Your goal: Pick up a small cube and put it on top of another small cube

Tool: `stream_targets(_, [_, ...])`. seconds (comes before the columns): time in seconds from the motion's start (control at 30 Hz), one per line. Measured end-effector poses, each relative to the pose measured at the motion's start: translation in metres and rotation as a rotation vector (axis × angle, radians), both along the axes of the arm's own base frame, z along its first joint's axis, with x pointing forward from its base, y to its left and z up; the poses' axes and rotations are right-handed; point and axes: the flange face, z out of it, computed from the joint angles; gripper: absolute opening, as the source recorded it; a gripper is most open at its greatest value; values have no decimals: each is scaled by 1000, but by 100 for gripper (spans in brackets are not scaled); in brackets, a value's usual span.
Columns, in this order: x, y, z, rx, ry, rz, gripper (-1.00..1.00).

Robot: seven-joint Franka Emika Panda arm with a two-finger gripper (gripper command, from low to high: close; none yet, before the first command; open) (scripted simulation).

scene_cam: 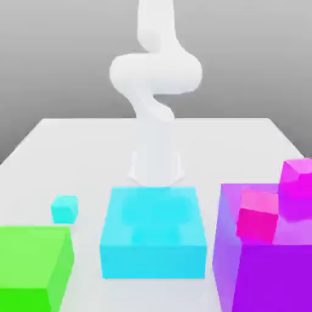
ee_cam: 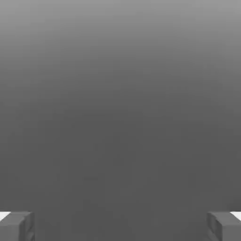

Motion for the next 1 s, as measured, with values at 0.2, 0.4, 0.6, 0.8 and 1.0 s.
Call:
stream_targets(0.2, [29, -80, -125, 118, 160, -325, 0])
stream_targets(0.4, [5, -156, -247, 249, 297, -653, 0])
stream_targets(0.6, [-61, -206, -359, 393, 419, -990, 0])
stream_targets(0.8, [-149, -217, -452, 549, 530, -1327, 0])
stream_targets(1.0, [-161, -217, -502, 570, 546, -1381, 0])
